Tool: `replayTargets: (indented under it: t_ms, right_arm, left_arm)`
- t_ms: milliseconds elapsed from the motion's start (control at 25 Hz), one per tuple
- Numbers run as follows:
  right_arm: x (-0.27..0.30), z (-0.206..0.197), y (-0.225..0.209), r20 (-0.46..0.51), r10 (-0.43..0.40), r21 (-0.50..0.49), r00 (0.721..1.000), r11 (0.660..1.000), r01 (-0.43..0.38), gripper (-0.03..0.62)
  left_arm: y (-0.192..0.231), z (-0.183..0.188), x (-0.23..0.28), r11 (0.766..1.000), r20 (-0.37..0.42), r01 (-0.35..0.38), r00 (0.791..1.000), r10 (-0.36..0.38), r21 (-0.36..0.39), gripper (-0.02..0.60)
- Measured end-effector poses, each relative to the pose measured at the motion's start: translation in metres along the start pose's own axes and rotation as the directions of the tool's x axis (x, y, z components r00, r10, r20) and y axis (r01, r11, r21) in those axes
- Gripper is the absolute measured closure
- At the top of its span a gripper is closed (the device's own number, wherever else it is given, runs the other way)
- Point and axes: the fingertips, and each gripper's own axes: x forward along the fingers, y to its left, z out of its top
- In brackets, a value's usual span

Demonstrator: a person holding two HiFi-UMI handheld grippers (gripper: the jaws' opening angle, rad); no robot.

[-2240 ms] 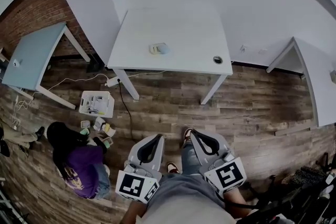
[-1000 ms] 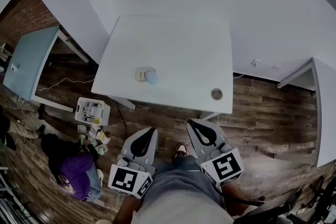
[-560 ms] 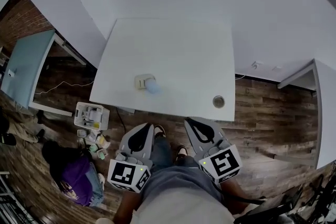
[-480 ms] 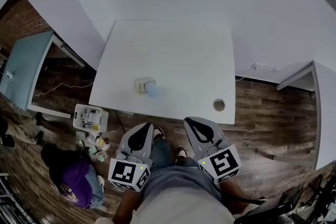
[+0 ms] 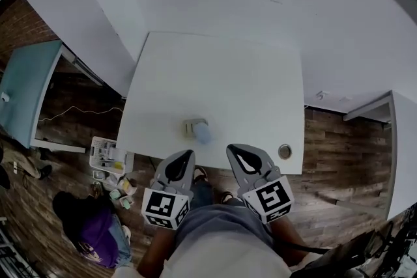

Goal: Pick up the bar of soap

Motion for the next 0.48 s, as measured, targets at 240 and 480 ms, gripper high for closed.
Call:
replayTargets:
  t_ms: [240,480]
  right_arm:
    - [0.056,-0.022,-0.014,-0.092,-0.027,0.002,0.995,1.000,0.027,0.591]
    - [0.113,-0.094,-0.039,-0.268,-0.065,0.013,0.961,0.997,0.071,0.591]
  left_arm:
    - [0.031,-0.044,0.033,0.992,-0.096,0.039,0.994,-0.051,-0.122,0.578]
    - [0.034,-0.103,0.054,0.982,-0.222,0.025,0.973,-0.067,-0.186,0.578]
